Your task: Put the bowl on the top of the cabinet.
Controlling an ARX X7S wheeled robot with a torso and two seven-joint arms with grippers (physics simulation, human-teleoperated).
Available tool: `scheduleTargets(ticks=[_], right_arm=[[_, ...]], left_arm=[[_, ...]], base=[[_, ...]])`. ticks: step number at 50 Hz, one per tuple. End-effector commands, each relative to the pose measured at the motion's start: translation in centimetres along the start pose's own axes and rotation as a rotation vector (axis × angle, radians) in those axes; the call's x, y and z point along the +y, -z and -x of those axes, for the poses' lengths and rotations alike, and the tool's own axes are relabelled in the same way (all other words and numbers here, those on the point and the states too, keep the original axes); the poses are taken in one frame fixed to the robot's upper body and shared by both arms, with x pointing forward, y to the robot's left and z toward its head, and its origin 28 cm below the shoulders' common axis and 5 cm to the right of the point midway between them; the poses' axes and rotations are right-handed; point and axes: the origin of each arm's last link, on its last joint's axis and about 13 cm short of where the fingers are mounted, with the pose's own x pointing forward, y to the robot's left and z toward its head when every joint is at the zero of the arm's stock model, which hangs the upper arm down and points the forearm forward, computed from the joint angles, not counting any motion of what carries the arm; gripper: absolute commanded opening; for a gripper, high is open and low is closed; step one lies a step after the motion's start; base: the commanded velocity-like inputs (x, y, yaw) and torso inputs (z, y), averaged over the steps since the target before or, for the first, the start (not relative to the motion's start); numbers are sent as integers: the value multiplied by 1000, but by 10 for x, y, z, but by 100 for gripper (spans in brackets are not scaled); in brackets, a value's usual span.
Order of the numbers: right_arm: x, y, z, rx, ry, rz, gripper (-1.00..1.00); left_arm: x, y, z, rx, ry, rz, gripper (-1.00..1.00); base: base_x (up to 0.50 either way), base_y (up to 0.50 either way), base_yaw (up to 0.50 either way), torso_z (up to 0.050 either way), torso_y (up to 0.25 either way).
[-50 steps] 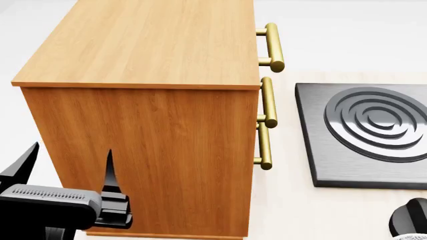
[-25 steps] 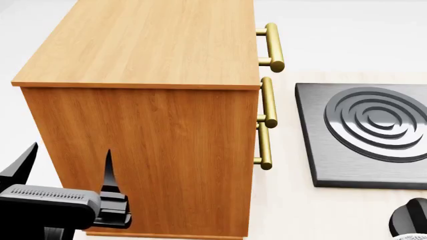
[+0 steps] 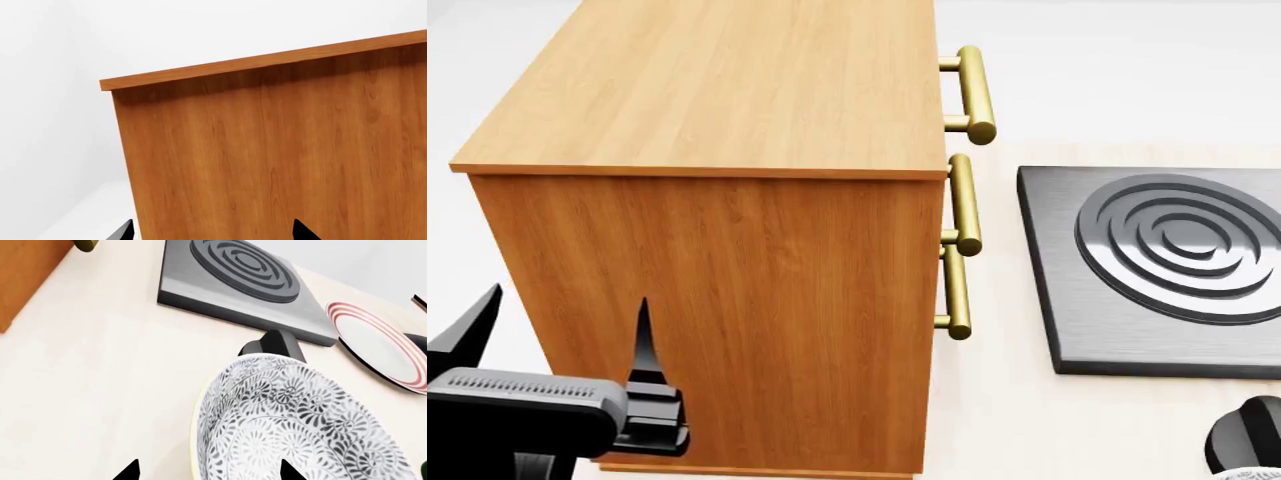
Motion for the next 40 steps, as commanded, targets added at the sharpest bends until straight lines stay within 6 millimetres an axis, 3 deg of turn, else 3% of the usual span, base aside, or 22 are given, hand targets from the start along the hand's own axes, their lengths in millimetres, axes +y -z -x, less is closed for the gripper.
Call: scheduleTargets(ticks=[1, 5, 6, 28, 32, 40], right_arm=[[0, 0, -3, 5, -1, -4, 100], [0, 1, -4, 6, 2, 0, 100], [0, 1, -4, 5, 4, 2, -100], [-2, -8, 5, -56, -2, -5, -100], [-3, -15, 8, -89, 3, -2, -100], [-8, -52, 19, -231, 19, -10, -100]], left_arm=[[0, -2, 0, -3, -3, 1, 100], [1, -1, 0, -2, -4, 1, 100], [1, -1, 0, -3, -5, 2, 100], [1, 0, 1, -1, -13, 3, 100], [1, 2, 1, 2, -11, 2, 100], [2, 1, 1, 2, -13, 4, 100]], base=[[0, 0, 0, 0, 0], [0, 0, 0, 0, 0], [0, 0, 0, 0, 0], [0, 0, 0, 0, 0], [0, 0, 0, 0, 0], [0, 0, 0, 0, 0]])
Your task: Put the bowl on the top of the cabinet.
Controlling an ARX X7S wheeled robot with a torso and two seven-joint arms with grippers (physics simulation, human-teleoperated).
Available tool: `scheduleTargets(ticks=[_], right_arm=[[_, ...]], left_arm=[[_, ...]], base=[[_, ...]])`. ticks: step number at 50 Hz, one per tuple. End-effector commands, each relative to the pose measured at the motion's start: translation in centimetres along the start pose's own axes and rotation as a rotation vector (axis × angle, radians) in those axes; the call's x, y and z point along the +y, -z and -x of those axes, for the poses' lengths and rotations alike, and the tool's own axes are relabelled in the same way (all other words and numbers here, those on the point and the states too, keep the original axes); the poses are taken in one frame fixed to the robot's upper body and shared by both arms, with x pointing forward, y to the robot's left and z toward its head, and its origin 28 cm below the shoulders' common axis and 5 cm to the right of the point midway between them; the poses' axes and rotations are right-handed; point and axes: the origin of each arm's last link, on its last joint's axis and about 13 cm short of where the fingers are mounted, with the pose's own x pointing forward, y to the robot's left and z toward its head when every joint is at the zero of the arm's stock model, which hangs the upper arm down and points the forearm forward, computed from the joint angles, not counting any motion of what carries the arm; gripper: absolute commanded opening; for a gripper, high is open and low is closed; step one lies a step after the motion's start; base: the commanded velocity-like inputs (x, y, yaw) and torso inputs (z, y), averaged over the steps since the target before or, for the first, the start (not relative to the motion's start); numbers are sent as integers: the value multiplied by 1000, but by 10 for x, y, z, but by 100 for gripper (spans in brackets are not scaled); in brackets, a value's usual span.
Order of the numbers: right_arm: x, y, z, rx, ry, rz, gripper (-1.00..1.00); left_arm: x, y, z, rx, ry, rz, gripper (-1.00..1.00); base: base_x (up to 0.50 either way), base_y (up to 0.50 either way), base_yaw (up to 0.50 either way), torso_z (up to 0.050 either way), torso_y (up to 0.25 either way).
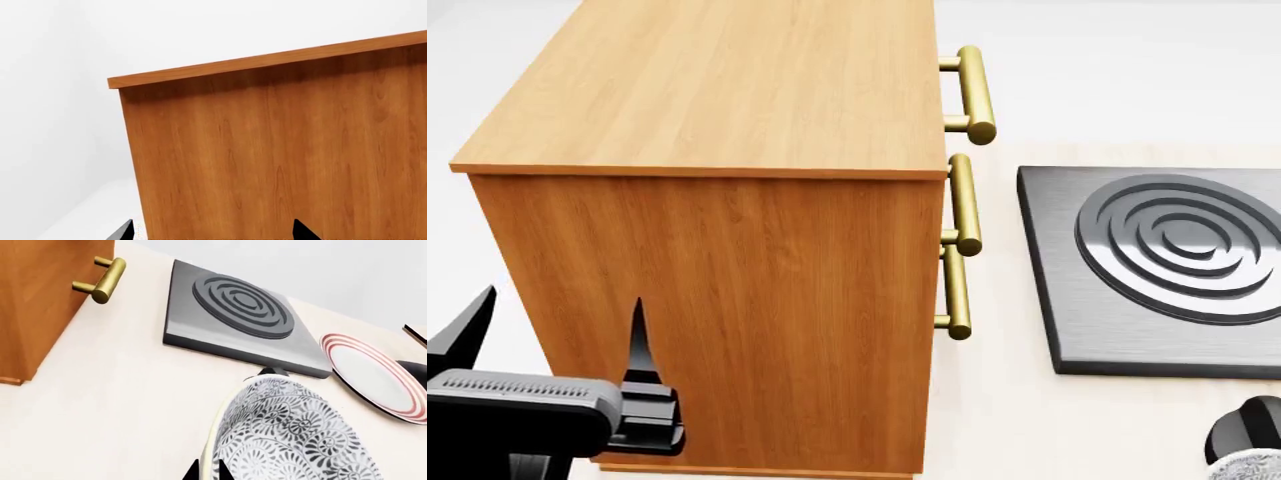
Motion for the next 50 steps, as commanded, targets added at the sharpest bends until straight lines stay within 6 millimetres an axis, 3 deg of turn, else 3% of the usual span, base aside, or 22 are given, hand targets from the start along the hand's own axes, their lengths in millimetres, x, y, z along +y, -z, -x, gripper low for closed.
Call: scheduleTargets(ticks=[1, 20, 50], right_arm=[[-5, -35, 8, -144, 25, 8, -100], [-5, -60, 15, -242, 31, 8, -100], [-10, -147, 2, -346, 14, -7, -100]], left_arm=[[1, 1, 1, 2, -2, 1, 100], [2, 0, 1, 3, -6, 2, 100], [1, 3, -1, 7, -5, 2, 100]], base=[[0, 0, 0, 0, 0], [0, 0, 0, 0, 1], [0, 0, 0, 0, 0]])
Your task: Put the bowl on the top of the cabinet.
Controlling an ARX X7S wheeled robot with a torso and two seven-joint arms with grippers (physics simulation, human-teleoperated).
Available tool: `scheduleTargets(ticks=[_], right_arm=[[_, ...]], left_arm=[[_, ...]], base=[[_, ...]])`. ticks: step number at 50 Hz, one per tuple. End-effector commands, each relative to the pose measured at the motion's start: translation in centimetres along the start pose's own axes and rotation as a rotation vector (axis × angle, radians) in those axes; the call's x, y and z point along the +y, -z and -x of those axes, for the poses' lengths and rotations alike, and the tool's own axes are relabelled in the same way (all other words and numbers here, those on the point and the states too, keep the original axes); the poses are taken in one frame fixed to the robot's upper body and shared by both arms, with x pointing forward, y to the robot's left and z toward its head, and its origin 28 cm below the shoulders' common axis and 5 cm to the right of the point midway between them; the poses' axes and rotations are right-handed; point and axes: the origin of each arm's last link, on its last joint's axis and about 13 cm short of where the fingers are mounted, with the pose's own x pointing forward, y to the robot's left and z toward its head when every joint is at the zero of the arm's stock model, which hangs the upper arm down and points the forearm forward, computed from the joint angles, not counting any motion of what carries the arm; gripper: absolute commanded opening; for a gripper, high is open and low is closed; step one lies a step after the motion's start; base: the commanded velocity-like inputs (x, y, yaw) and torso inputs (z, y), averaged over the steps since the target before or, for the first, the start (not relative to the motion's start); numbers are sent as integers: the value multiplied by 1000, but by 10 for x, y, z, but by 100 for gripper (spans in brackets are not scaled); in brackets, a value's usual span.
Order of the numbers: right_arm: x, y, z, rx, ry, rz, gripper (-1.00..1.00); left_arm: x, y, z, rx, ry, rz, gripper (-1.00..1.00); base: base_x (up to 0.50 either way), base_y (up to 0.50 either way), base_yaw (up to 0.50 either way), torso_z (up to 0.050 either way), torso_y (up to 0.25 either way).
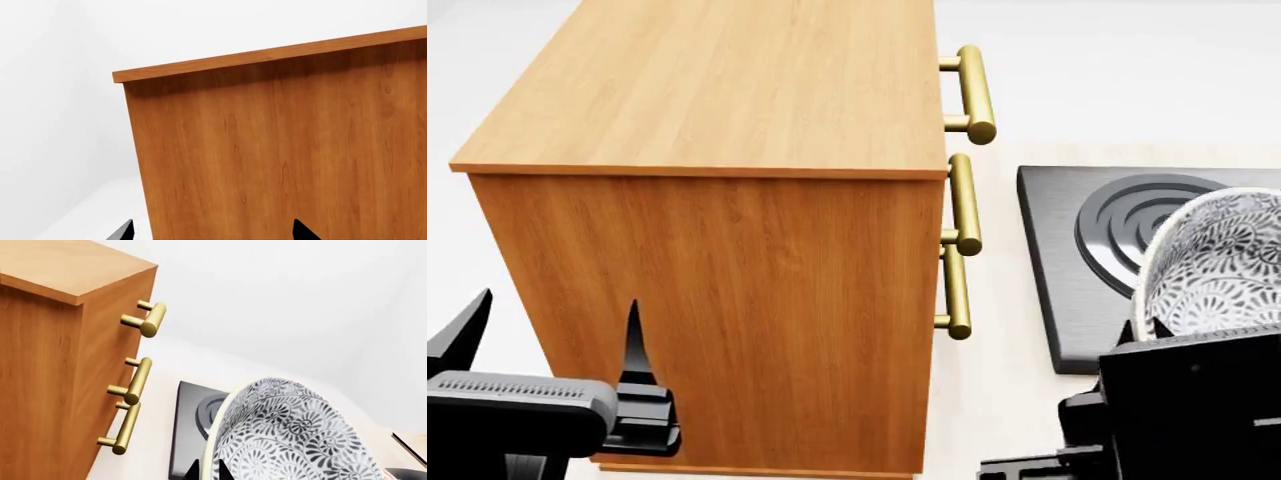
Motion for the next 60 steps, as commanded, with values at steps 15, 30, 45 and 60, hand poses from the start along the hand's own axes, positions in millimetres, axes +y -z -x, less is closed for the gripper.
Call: scheduleTargets(ticks=[15, 30, 45, 60], right_arm=[[-7, -76, -29, -101, 27, 9, -100], [-9, -125, -36, -152, 41, 23, -100], [-4, -168, -36, -214, 48, 45, -100], [14, -202, -43, -277, 72, 69, -100]], left_arm=[[1, 3, -1, 4, -2, 4, 100], [1, 1, -1, 3, -1, -1, 100], [0, 2, -2, 4, 3, -2, 100], [0, 4, -2, 10, 2, -5, 100]], base=[[0, 0, 0, 0, 0], [0, 0, 0, 0, 1], [0, 0, 0, 0, 1], [0, 0, 0, 0, 1]])
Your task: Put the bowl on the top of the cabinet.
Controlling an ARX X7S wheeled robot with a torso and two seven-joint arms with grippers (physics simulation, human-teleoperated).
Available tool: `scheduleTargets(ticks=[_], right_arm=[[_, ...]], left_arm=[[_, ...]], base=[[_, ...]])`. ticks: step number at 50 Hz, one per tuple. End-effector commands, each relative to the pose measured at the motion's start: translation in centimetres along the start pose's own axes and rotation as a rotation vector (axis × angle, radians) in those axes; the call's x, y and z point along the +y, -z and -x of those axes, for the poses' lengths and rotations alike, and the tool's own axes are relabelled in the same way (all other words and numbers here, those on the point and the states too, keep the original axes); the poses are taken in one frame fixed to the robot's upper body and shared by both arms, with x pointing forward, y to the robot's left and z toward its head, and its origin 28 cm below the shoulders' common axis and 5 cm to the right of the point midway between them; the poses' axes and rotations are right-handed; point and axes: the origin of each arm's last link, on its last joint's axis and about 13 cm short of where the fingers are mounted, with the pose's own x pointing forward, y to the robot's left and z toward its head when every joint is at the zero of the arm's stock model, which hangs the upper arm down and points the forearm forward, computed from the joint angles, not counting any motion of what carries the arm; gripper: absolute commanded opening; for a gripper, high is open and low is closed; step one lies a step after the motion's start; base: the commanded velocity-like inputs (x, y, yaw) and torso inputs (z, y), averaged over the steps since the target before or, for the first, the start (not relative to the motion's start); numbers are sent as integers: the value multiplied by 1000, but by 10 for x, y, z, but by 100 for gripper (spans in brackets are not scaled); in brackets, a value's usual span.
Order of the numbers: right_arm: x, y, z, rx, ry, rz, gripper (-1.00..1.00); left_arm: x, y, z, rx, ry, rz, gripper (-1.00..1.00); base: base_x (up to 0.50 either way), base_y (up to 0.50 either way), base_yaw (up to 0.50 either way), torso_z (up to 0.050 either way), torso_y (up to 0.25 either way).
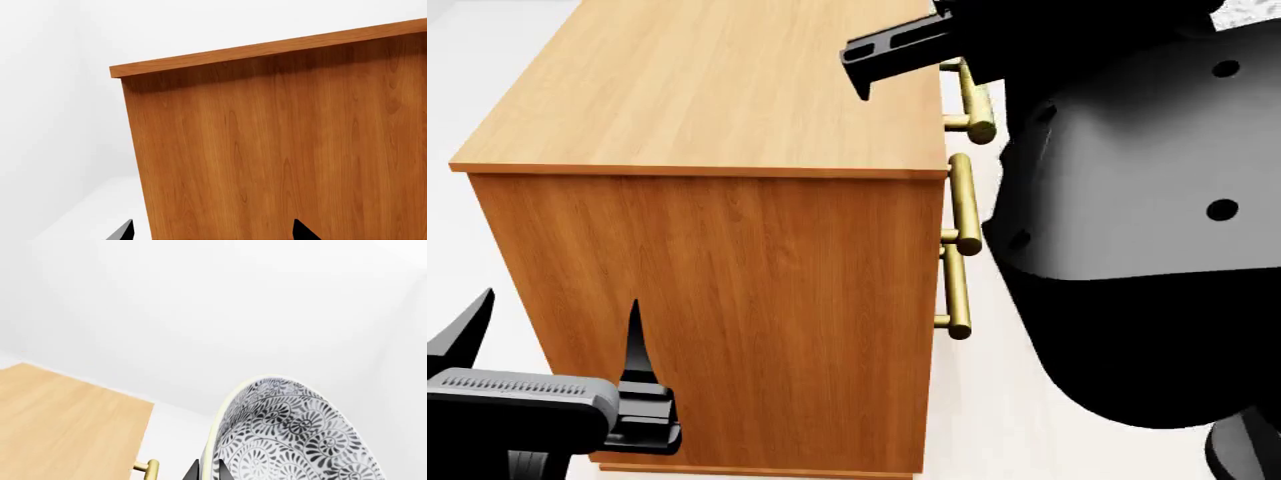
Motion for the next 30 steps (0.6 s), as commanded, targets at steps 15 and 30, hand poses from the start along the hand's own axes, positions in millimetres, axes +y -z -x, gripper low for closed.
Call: scheduleTargets(ticks=[15, 30], right_arm=[[23, -50, -13, -118, 53, 30, -100], [36, -52, -23, -136, 51, 57, -100]], left_arm=[[-1, 0, 1, 6, 5, -6, 100], [0, 0, 1, 2, 7, -2, 100]], base=[[0, 0, 0, 0, 0], [0, 0, 0, 0, 1]])
